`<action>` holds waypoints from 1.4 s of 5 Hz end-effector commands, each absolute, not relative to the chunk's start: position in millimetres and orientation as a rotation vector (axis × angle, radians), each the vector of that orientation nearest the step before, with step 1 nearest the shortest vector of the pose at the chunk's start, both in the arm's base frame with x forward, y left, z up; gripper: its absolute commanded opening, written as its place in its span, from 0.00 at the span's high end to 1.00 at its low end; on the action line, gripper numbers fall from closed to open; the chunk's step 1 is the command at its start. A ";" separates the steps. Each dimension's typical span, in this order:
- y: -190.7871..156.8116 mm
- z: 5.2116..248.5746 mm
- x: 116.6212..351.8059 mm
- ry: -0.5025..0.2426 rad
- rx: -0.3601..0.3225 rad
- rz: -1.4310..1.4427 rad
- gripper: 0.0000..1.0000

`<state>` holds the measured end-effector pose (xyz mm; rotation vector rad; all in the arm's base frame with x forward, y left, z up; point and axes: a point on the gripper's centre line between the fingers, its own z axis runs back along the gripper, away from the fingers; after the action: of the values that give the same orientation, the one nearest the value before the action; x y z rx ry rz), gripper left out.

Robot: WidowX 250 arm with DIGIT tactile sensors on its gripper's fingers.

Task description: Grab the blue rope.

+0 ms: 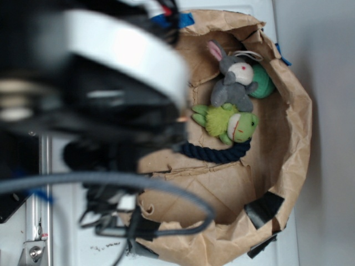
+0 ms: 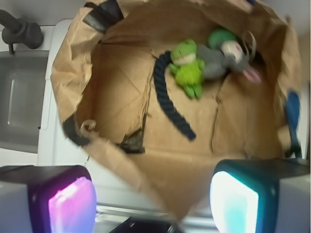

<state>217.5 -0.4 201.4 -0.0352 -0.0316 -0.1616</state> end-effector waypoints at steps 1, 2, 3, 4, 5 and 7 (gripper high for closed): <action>18.9 164.9 249.6 -0.033 -0.131 -0.291 0.00; 21.3 133.1 246.3 -0.040 -0.156 -0.419 0.00; 21.4 110.2 246.6 -0.057 -0.083 -0.511 0.00; 17.0 111.4 245.1 -0.044 -0.093 -0.495 0.00; 17.0 111.4 245.1 -0.044 -0.093 -0.495 0.00; 17.0 111.4 245.1 -0.044 -0.093 -0.495 0.00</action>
<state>243.3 24.2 104.8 -0.1019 -0.0263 -0.4823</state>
